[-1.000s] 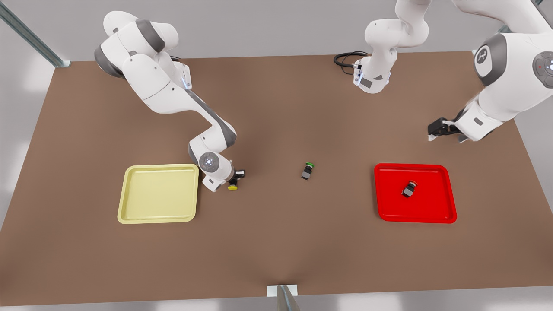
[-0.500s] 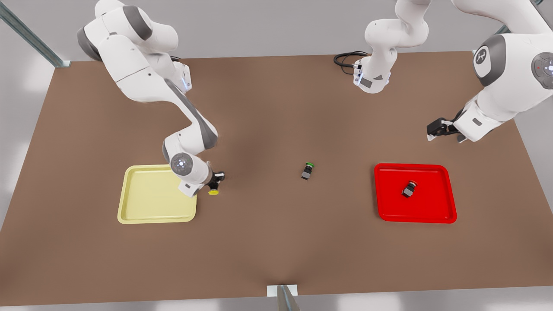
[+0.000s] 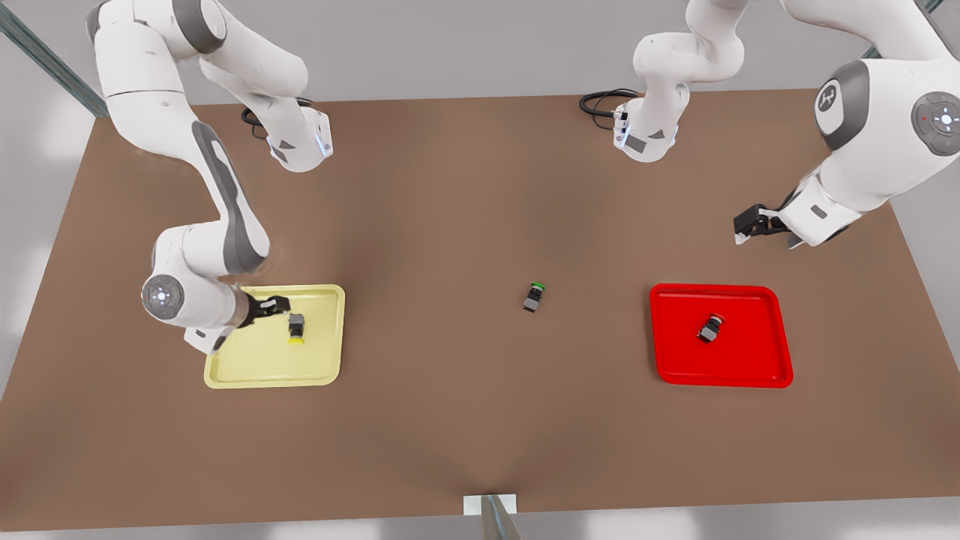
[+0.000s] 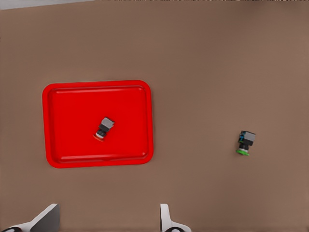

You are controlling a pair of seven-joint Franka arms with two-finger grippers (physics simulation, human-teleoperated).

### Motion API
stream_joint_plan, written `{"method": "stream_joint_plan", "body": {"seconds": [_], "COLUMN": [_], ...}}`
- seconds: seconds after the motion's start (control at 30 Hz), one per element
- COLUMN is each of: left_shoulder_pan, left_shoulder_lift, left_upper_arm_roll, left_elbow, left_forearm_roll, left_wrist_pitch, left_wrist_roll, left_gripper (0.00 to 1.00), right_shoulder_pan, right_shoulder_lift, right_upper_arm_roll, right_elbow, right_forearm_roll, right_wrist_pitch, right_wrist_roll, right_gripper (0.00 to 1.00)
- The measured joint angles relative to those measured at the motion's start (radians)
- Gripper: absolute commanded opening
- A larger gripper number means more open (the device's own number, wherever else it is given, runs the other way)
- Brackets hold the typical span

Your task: Place the switches on the corresponding trays according to their colors

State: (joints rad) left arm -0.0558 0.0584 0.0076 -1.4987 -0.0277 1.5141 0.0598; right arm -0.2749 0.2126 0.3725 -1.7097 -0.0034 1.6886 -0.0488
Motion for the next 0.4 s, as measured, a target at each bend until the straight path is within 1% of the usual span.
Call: {"method": "stream_joint_plan", "body": {"seconds": [0.03,0.07,0.1,0.13,0.23,0.3,0.4], "left_shoulder_pan": [0.006,0.01,0.012,0.012,-0.001,0.004,0.003], "left_shoulder_lift": [0.0,0.0,0.0,0.0,0.023,0.108,0.149], "left_upper_arm_roll": [0.0,0.0,0.0,-0.001,-0.001,-0.001,0.0], "left_elbow": [0.0,0.0,0.0,0.0,0.0,0.027,0.028], "left_forearm_roll": [0.0,0.0,0.0,0.0,-0.008,-0.016,-0.026], "left_wrist_pitch": [0.001,0.001,0.0,-0.001,0.013,0.011,0.061], "left_wrist_roll": [0.0,0.001,0.003,0.003,0.001,-0.002,-0.006], "left_gripper": [1.0,1.0,1.0,1.0,1.0,1.0,1.0], "right_shoulder_pan": [-0.003,0.013,0.214,0.234,0.243,0.243,0.243], "right_shoulder_lift": [-0.133,-0.292,-0.424,-0.459,-0.459,-0.464,-0.464], "right_upper_arm_roll": [0.002,-0.026,-0.239,-0.305,-0.315,-0.329,-0.33], "right_elbow": [0.122,0.11,-0.009,-0.053,-0.089,-0.107,-0.117], "right_forearm_roll": [-0.026,-0.067,-0.065,-0.063,-0.03,-0.029,-0.029], "right_wrist_pitch": [-0.195,-0.151,-0.073,-0.081,-0.075,-0.079,-0.08], "right_wrist_roll": [0.05,0.064,0.092,0.122,0.125,0.124,0.124], "right_gripper": [1.0,1.0,1.0,1.0,1.0,1.0,1.0]}}
